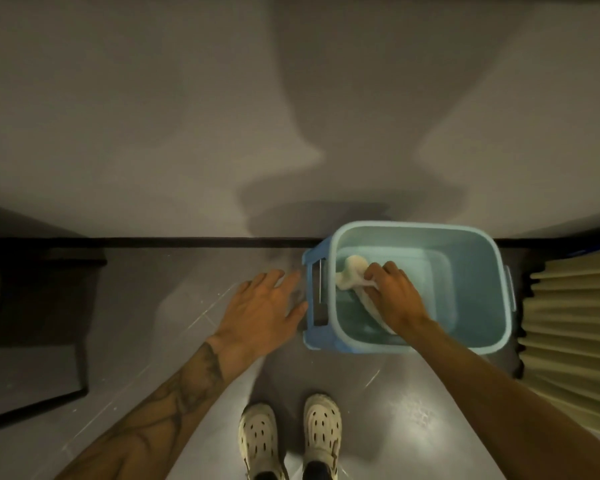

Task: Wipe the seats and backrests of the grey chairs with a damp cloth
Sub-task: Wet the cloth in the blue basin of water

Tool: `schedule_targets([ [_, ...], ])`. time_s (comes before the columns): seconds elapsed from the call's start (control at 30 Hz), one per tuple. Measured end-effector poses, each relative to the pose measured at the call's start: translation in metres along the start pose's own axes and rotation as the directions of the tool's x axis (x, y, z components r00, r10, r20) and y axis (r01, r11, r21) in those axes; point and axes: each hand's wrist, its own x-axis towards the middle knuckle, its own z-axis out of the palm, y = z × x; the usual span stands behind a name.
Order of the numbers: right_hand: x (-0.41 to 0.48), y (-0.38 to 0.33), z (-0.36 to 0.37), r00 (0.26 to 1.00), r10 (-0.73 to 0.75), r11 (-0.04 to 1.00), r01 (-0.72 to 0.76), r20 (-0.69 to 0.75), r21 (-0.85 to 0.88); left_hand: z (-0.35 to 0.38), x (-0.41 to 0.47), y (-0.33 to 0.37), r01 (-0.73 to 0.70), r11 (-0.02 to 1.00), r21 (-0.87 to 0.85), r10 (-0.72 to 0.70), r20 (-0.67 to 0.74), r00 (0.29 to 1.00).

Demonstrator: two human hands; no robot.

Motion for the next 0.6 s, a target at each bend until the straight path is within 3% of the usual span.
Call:
schedule_targets([
  [0.2,-0.063,-0.057,-0.085,0.996,-0.027,0.993,0.037,-0.084,0.111,-0.062,-0.065,0.026,0.036,0.999,-0.02,-0.036,0.006,0.999],
  [0.37,-0.13,-0.146,-0.153,0.978,-0.16,0.971,0.18,-0.134,0.158,-0.135,-0.151,0.037,0.087,0.995,-0.042,-0.09,-0.06,0.994],
  [0.6,-0.206,-0.291,-0.189,0.921,-0.358,0.917,0.378,-0.154,0.128,-0.209,-0.278,-0.022,0.196,0.976,-0.092,-0.21,-0.19,0.959],
])
